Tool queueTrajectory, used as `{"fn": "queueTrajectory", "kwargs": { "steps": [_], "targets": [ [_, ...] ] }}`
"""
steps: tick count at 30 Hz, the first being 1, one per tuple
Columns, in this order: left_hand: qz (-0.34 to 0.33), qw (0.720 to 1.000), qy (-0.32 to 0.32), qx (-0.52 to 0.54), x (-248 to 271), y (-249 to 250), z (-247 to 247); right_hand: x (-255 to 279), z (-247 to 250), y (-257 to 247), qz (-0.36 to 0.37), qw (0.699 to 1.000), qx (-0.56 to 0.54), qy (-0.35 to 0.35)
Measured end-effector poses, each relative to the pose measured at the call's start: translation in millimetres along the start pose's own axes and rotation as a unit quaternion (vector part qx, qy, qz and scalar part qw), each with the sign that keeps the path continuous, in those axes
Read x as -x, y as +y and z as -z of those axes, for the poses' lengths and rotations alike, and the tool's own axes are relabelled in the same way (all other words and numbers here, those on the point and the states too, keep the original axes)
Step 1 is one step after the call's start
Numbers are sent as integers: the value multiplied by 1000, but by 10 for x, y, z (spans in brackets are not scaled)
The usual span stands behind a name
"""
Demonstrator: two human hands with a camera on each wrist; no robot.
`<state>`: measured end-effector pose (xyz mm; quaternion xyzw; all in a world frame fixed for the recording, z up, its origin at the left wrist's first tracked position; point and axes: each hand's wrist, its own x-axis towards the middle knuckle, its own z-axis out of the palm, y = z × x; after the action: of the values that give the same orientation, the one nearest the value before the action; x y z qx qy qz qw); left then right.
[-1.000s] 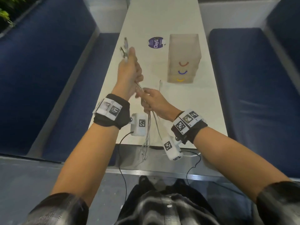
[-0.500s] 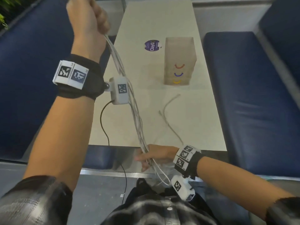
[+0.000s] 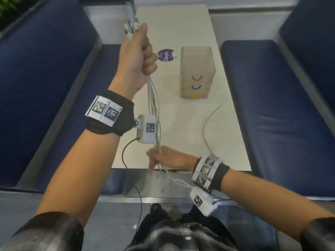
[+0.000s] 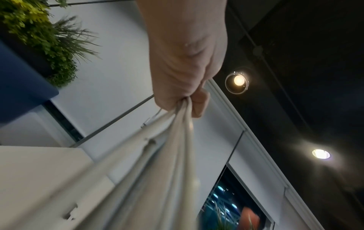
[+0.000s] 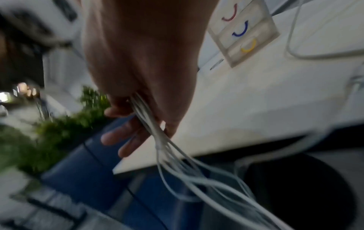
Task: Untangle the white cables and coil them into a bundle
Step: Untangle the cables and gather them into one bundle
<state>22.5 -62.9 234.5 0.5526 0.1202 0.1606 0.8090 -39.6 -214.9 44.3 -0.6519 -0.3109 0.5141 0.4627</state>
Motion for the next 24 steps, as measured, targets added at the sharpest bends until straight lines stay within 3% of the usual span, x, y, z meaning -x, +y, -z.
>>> {"fn": "queueTrajectory", "kwargs": {
  "steps": [7,11,14,16,18,19,22,24],
  "targets": [
    [-67,995,29,63,-26,314,146,207,-197,905,-193,979,-48,-43],
    [-59,997,16,36,-11,262,140,204,-177,1088,-232,942,-225,-88],
    [-41,998,8,35,-5,199,138,205,-144,1144,-249,936,-238,-70],
    [-29,999,3,36,-2,194,149,269,-142,1035,-240,965,-87,-59],
    [-19,999,-13,25,4,187,161,331,-100,896,-221,964,118,-88],
    [-12,1000,-22,16,12,174,165,368,-52,773,-218,947,206,-115],
    [23,999,-45,-19,65,65,134,405,250,338,-253,857,411,-182],
    [51,996,-59,-35,126,-57,67,418,490,5,-234,857,440,-134]
  ]
}}
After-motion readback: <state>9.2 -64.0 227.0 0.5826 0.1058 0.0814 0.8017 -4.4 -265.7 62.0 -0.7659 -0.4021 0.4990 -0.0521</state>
